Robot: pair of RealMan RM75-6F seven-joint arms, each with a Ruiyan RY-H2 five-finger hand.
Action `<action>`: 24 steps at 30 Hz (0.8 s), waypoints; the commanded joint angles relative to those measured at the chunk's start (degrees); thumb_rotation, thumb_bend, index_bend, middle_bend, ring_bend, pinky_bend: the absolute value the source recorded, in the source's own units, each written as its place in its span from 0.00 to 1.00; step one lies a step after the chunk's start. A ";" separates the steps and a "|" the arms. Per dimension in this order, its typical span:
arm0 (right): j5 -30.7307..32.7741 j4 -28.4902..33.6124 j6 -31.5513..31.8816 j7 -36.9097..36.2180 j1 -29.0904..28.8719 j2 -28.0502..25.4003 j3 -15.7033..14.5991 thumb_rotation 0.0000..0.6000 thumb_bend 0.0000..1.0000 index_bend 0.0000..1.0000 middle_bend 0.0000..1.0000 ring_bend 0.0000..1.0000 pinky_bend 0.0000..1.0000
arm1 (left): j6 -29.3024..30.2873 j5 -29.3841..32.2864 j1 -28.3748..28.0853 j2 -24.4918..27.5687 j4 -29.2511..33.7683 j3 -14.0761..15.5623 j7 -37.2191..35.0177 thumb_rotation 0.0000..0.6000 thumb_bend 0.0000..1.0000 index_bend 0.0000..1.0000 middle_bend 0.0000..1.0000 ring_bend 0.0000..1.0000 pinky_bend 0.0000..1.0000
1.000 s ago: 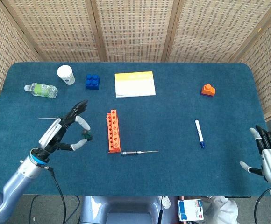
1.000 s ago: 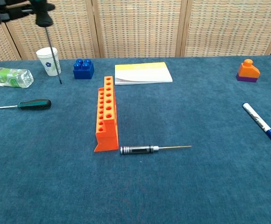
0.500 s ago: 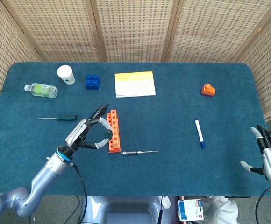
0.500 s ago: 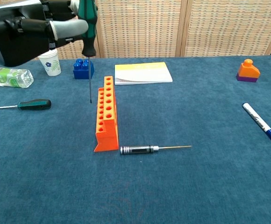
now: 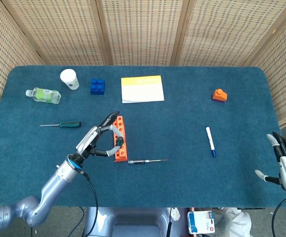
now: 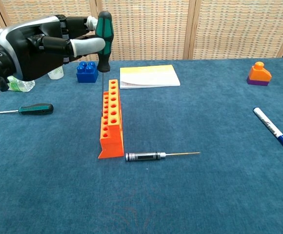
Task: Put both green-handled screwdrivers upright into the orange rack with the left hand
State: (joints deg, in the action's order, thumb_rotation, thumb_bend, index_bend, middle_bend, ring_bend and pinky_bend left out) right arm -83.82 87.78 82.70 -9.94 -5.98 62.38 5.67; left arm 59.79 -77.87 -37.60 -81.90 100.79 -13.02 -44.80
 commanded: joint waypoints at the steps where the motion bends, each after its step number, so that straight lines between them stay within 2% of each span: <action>1: -0.02 0.00 -0.08 -0.10 -0.01 -0.01 -0.04 1.00 0.00 0.00 0.00 0.00 0.00 | -0.29 0.46 -0.18 -0.61 -0.36 -0.24 0.25 1.00 0.44 0.56 0.00 0.00 0.00; 24: 0.32 -0.15 -0.31 -1.61 -0.01 -0.47 0.12 1.00 0.00 0.00 0.00 0.00 0.00 | -1.68 0.80 -0.69 -4.25 -3.63 -0.39 0.67 1.00 0.44 0.56 0.00 0.00 0.00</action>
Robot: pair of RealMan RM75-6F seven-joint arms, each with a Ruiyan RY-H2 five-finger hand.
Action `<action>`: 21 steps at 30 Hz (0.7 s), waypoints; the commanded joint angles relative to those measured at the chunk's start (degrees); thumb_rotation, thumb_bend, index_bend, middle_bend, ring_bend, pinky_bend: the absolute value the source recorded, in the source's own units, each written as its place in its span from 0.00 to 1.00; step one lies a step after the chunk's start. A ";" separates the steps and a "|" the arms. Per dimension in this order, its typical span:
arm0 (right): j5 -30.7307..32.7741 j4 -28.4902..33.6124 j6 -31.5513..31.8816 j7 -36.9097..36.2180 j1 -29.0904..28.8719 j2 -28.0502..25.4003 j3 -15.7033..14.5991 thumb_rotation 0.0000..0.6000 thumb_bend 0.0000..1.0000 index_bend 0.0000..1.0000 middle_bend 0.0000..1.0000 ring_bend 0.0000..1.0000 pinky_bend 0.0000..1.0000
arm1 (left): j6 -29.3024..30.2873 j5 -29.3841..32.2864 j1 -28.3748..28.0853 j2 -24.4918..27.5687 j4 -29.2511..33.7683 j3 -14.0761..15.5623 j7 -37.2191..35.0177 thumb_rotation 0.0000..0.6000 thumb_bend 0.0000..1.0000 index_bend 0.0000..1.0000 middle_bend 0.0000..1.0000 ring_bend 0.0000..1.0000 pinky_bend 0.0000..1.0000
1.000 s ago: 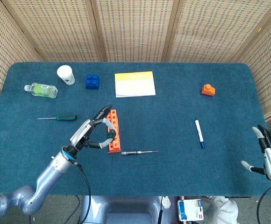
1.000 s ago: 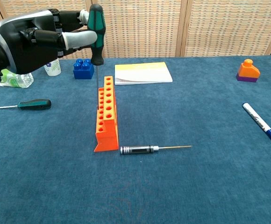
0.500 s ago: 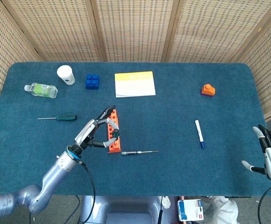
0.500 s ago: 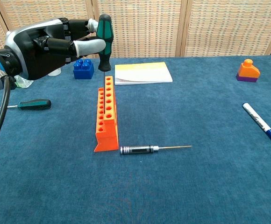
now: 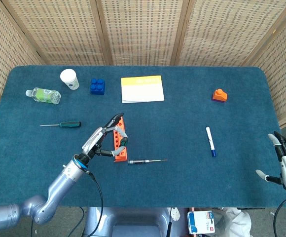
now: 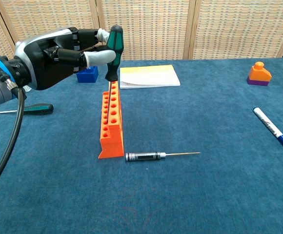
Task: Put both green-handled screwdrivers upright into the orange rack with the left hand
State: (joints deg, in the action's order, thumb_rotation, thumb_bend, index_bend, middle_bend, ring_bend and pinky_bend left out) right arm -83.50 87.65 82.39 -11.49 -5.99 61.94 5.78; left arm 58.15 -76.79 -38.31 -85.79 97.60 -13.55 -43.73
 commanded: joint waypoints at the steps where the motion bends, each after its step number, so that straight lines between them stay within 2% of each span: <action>1: -0.01 -0.04 0.00 -0.06 0.00 -0.03 0.00 1.00 0.00 0.00 0.00 0.00 0.00 | -0.06 -0.43 0.05 -0.52 -0.68 0.19 -0.69 1.00 0.44 0.56 0.00 0.00 0.00; 13: 0.36 -0.12 -0.33 -0.38 -0.07 -0.09 0.11 1.00 0.00 0.00 0.00 0.00 0.00 | 1.07 -1.82 0.58 1.42 1.48 -1.08 -3.17 1.00 0.44 0.56 0.00 0.00 0.00; 21: 0.45 -0.18 -0.40 -0.85 -0.04 -0.24 0.14 1.00 0.00 0.00 0.00 0.00 0.00 | -0.74 0.51 -0.35 -0.58 -0.48 -1.13 -1.77 1.00 0.44 0.56 0.00 0.00 0.00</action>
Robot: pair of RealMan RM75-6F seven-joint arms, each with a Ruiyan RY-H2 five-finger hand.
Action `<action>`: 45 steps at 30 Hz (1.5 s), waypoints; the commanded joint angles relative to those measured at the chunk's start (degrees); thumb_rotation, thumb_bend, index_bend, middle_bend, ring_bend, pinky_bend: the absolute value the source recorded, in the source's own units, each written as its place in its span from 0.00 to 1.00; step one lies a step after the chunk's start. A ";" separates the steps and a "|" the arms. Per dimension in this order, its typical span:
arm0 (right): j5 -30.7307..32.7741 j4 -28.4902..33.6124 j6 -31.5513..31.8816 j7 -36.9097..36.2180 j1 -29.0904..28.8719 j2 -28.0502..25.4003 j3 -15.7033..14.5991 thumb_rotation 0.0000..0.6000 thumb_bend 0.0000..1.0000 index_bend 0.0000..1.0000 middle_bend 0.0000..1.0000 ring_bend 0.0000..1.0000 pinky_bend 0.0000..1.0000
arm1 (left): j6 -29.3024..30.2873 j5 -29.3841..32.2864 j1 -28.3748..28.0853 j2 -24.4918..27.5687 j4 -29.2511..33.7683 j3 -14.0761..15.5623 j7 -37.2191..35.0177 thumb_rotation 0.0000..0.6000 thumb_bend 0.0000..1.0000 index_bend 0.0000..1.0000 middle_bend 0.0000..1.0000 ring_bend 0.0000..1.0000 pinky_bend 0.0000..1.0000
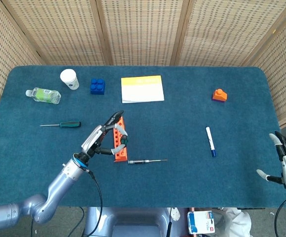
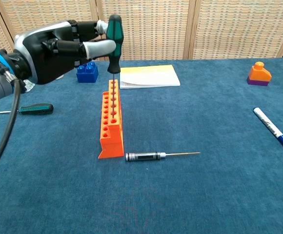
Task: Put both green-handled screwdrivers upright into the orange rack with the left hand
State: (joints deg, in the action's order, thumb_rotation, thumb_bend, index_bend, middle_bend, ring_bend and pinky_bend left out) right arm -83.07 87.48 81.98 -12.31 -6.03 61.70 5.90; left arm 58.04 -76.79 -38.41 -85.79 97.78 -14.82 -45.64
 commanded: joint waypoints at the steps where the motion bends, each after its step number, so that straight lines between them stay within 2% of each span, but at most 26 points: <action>1: 0.03 -0.01 0.03 -0.09 0.02 -0.02 0.04 1.00 0.00 0.00 0.00 0.00 0.00 | -0.90 0.70 -0.32 -0.82 -0.99 0.21 0.04 1.00 0.44 0.56 0.00 0.00 0.00; 10: 0.14 -0.11 -0.21 -0.08 -0.08 0.01 0.05 1.00 0.00 0.00 0.00 0.00 0.00 | -2.05 0.08 -0.28 -2.04 -3.56 1.29 -1.52 1.00 0.44 0.56 0.00 0.00 0.00; 15: 0.23 -0.11 -0.37 -0.12 -0.11 -0.01 0.04 1.00 0.00 0.00 0.00 0.00 0.00 | -1.50 -1.56 0.45 -3.47 -6.83 3.21 -1.67 1.00 0.44 0.56 0.00 0.00 0.00; 23: 0.18 -0.11 -0.44 -0.11 -0.14 0.01 0.00 1.00 0.00 0.00 0.00 0.00 0.00 | 2.42 -5.32 2.35 -6.82 -12.30 6.24 -0.54 1.00 0.44 0.56 0.00 0.00 0.00; 28: 0.33 -0.15 -0.58 -0.13 -0.17 0.01 0.03 1.00 0.00 0.00 0.00 0.00 0.00 | 4.88 -6.92 3.22 -8.30 -14.48 6.98 -0.01 1.00 0.43 0.56 0.00 0.00 0.00; 35: 0.22 -0.07 -0.53 -0.14 -0.17 0.00 -0.01 1.00 0.00 0.00 0.00 0.00 0.00 | 5.36 -7.09 3.58 -8.80 -15.56 7.30 -0.02 1.00 0.41 0.56 0.00 0.00 0.00; 39: 0.28 -0.02 -0.49 -0.12 -0.13 -0.02 0.01 1.00 0.00 0.00 0.00 0.00 0.00 | 5.70 -7.19 3.81 -8.92 -16.00 7.39 0.15 1.00 0.40 0.52 0.00 0.00 0.00; 43: 0.32 0.06 -0.51 -0.19 -0.13 -0.08 0.03 1.00 0.00 0.00 0.00 0.00 0.00 | 5.93 -7.29 3.93 -8.99 -16.13 7.43 0.70 1.00 0.36 0.43 0.00 0.00 0.00; 45: 0.33 0.07 -0.55 -0.19 -0.13 -0.08 0.02 1.00 0.00 0.00 0.00 0.00 0.00 | 5.91 -7.31 3.92 -9.01 -16.15 7.46 0.88 1.00 0.33 0.42 0.00 0.00 0.00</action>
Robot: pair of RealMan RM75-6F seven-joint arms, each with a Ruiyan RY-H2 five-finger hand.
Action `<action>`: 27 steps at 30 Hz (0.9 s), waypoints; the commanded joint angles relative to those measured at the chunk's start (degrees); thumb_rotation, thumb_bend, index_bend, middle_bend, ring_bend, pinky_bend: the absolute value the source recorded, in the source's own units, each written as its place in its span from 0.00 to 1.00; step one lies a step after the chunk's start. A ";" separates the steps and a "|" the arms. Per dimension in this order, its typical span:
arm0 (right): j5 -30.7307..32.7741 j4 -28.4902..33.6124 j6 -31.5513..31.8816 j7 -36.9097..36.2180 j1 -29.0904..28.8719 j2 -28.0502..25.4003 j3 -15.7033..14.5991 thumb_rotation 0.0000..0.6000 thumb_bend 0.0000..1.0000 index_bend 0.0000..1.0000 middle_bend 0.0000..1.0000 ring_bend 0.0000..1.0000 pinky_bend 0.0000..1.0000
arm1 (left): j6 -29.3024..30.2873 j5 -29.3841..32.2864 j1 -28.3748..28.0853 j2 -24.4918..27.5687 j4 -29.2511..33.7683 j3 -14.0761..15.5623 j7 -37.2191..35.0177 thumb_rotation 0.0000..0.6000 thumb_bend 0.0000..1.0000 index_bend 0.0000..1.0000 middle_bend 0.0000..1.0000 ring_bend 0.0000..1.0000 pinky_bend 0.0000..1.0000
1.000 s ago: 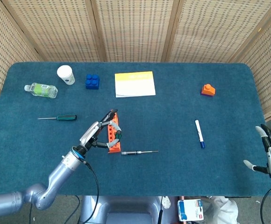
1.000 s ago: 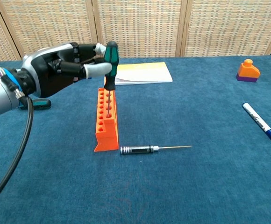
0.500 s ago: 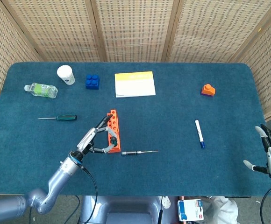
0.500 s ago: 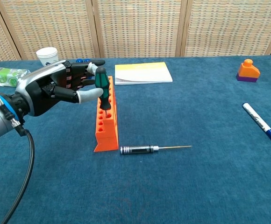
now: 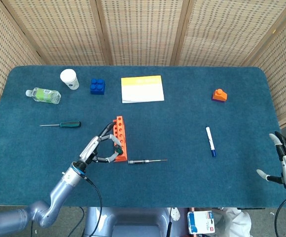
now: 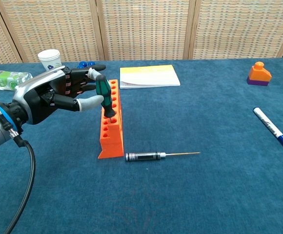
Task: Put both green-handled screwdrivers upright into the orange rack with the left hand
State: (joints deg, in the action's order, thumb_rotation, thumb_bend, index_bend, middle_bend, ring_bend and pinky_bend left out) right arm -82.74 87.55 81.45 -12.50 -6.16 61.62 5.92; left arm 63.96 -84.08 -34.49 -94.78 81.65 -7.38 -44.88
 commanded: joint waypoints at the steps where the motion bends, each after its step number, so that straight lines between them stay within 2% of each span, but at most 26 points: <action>1: 0.01 0.01 -0.03 0.02 0.00 -0.01 -0.01 1.00 0.00 0.00 0.00 0.00 0.00 | 0.05 -0.04 0.02 -0.04 -0.04 0.02 0.33 1.00 0.32 0.42 0.00 0.00 0.00; 6: -0.05 0.08 0.02 0.04 0.02 -0.04 -0.03 1.00 0.00 0.00 0.00 0.00 0.00 | 0.11 -0.09 0.14 0.12 0.27 0.11 0.71 1.00 0.31 0.40 0.00 0.00 0.00; 11: 0.02 0.06 0.00 -0.03 0.03 -0.06 0.00 1.00 0.00 0.00 0.00 0.00 0.00 | 1.69 -0.80 0.77 1.16 1.40 -0.09 -0.31 1.00 0.30 0.33 0.00 0.00 0.00; 18: -0.05 0.13 0.10 -0.08 0.08 -0.10 -0.02 1.00 0.00 0.00 0.00 0.00 0.00 | 5.55 -2.34 2.18 6.38 3.85 -0.99 1.70 1.00 0.22 0.28 0.00 0.00 0.00; 21: -0.18 0.20 0.25 -0.01 0.13 -0.09 -0.06 1.00 0.00 0.00 0.00 0.00 0.00 | 5.57 -1.25 2.35 9.47 3.68 -1.88 7.22 1.00 0.13 0.26 0.00 0.00 0.00; 23: -0.25 0.27 0.33 0.23 0.14 -0.04 -0.08 1.00 0.00 0.00 0.00 0.00 0.00 | 2.06 2.39 1.71 12.75 2.70 -2.54 15.68 1.00 0.03 0.25 0.00 0.00 0.00; 27: -0.17 0.36 0.17 1.04 0.03 0.17 -0.11 1.00 0.00 0.00 0.00 0.00 0.00 | -5.53 11.74 -0.52 15.67 -0.97 -3.59 32.01 1.00 0.00 0.24 0.00 0.00 0.00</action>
State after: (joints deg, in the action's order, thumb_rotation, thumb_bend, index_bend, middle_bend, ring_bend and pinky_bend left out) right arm -82.94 87.89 81.66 -11.56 -6.09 61.74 5.81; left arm 65.26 -80.76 -33.17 -83.36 83.83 -9.56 -27.23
